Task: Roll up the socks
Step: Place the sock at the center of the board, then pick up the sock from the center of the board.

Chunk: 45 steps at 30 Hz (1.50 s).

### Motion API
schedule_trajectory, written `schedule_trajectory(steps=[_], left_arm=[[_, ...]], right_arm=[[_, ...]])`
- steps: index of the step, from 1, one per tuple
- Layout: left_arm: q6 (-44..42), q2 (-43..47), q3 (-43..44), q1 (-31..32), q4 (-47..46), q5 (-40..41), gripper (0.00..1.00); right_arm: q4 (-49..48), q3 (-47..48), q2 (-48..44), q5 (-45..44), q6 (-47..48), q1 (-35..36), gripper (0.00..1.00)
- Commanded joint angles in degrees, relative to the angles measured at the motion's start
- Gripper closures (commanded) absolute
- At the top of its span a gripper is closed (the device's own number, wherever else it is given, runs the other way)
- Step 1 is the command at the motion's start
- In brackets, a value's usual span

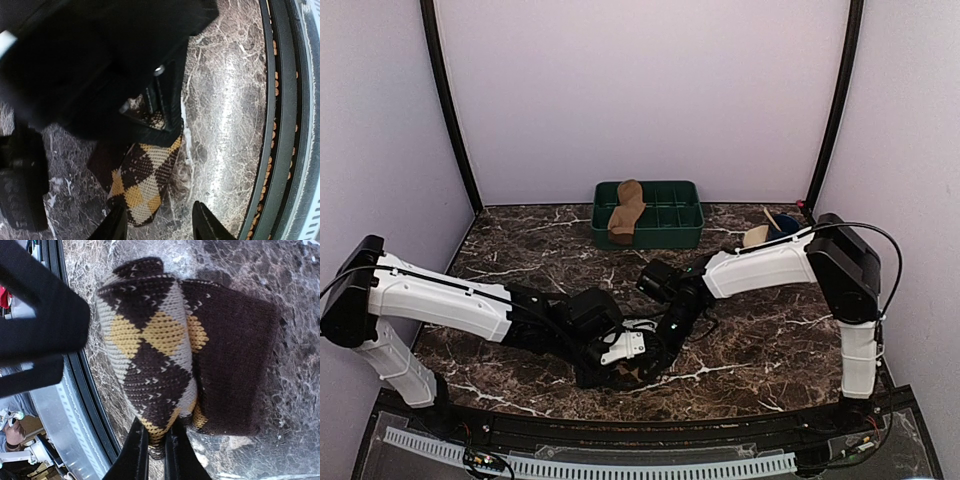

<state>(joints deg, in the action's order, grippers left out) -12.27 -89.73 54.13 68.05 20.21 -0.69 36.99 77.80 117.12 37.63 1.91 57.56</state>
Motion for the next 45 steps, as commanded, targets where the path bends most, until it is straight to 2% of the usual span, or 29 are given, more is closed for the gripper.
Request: schedule_trajectory(steps=[1,14,24,27,33,37,41,45], left_arm=[[-3.4,-1.8,2.0,1.1,0.7,2.8,0.52],[-7.0,-6.6,3.5,2.3,-1.2,5.0,0.52],[-7.6,-9.2,3.3,3.4,-2.0,4.3,0.57],[-7.7,-10.1,3.4,3.8,-2.0,4.5,0.61],[-7.6,-12.3,4.2,4.0,-1.6,4.1,0.8],[-7.5,-13.3,4.5,4.0,-1.2,3.0,0.99],[-7.7,-13.7,4.6,4.0,-0.5,2.1,1.0],[-7.8,-14.7,5.6,4.0,1.2,-0.1,1.0]], right_arm=[[3.4,1.4,1.7,2.5,1.3,-0.2,1.0],[7.5,3.9,3.7,5.4,3.7,-1.8,1.0],[10.0,7.1,5.8,7.4,4.9,-2.3,1.0],[10.2,7.3,6.2,8.2,4.9,-2.5,1.0],[9.8,7.0,6.3,9.4,4.6,-2.9,1.0],[9.0,6.5,6.2,9.9,4.0,-3.1,0.98],[7.1,4.9,5.5,10.7,2.6,-3.9,0.87],[3.7,2.1,4.3,12.1,1.2,-5.4,0.8]])
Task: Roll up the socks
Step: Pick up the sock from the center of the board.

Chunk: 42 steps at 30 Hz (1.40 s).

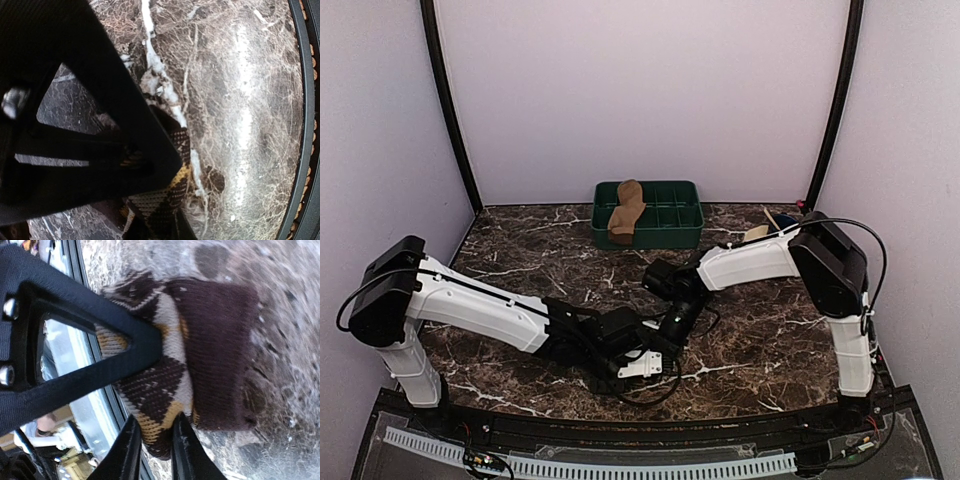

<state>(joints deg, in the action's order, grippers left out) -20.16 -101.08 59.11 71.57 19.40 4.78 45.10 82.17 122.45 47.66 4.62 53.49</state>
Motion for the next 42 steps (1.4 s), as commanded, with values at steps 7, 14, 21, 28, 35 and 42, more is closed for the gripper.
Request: schedule_trajectory(steps=[7,14,21,28,35,42], left_arm=[[0.9,-4.8,2.4,-1.2,5.4,-12.0,1.0],[2.1,-5.4,4.3,-4.8,9.0,-20.7,1.0],[2.7,-7.3,6.3,-7.1,11.7,-27.3,1.0],[3.7,-8.7,6.7,-8.5,12.5,-30.8,1.0],[4.6,-8.6,6.5,-9.7,12.1,-32.4,1.0],[5.9,-6.0,5.1,-11.5,10.2,-32.3,1.0]], right_arm=[[-12.0,-8.7,-4.8,3.2,-5.7,-3.4,0.77],[-23.4,-16.7,-10.3,4.5,-12.1,-5.1,0.74],[-32.5,-24.1,-14.5,2.6,-16.9,-5.9,0.73],[-37.3,-28.1,-19.3,-3.2,-19.8,-6.2,0.71],[-38.3,-30.1,-22.9,-9.4,-20.9,-6.4,0.7],[-37.5,-29.4,-24.7,-18.5,-21.3,-6.4,0.64]])
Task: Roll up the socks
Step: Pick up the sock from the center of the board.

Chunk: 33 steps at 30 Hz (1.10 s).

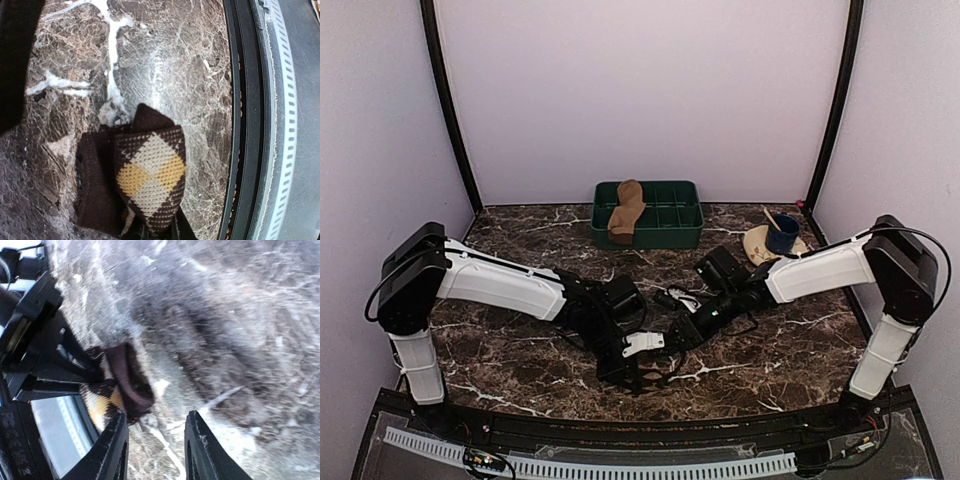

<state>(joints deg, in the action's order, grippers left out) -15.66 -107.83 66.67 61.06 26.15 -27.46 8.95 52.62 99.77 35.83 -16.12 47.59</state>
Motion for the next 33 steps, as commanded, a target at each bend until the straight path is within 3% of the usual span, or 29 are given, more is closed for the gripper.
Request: schedule_trajectory(steps=[1,16,33], left_arm=[[1.6,1.1,-2.8,-1.3,3.2,-0.2,1.0],[6.0,6.1,-6.3,-5.9,0.0,-2.4,1.0],[13.0,12.2,-8.3,-14.8,-5.0,-3.4,1.0]], right_arm=[[-1.3,0.4,-2.1,-7.6,-0.8,-0.4,0.64],[-1.7,16.2,2.0,-22.2,-4.1,-3.2,0.61],[2.4,53.7,27.9,-23.7,-12.2,-9.1,0.6]])
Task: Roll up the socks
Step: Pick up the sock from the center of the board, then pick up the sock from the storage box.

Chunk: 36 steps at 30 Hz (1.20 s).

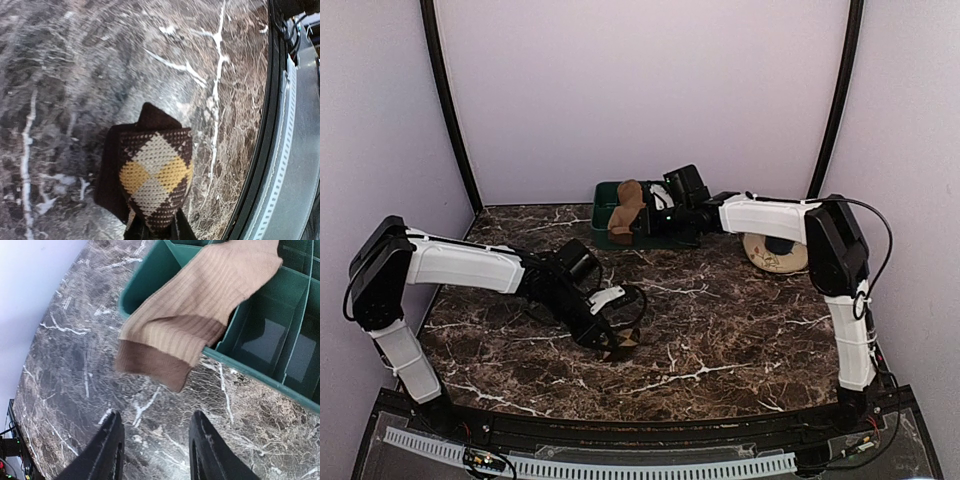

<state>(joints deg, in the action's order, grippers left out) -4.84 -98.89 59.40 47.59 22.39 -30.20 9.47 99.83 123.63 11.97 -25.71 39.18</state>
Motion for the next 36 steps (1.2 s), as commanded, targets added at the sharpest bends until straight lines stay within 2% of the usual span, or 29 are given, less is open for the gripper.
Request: schedule_trajectory(steps=[1,15,31,34,36], left_arm=[[2.5,3.5,-0.9,-1.6,-1.2,-0.3,1.0],[3.4,6.7,-2.6,-4.5,-2.7,0.6,1.0],[3.0,6.4,-2.4,-5.6,-2.5,0.9,1.0],[2.9,6.3,-2.4,-5.7,-2.4,1.1,1.0],[2.9,6.2,-2.4,-5.8,-2.4,1.4,1.0]], right_arm=[[2.2,7.8,5.0,0.5,-3.0,-0.7,0.59],[-0.2,11.2,10.8,2.0,-11.7,-0.7,0.56],[-3.2,17.8,17.8,5.8,-16.7,-0.8,0.55],[-3.5,18.7,18.7,6.6,-17.4,-0.9,0.62],[-4.3,18.2,18.4,7.1,-17.7,-0.9,0.75]])
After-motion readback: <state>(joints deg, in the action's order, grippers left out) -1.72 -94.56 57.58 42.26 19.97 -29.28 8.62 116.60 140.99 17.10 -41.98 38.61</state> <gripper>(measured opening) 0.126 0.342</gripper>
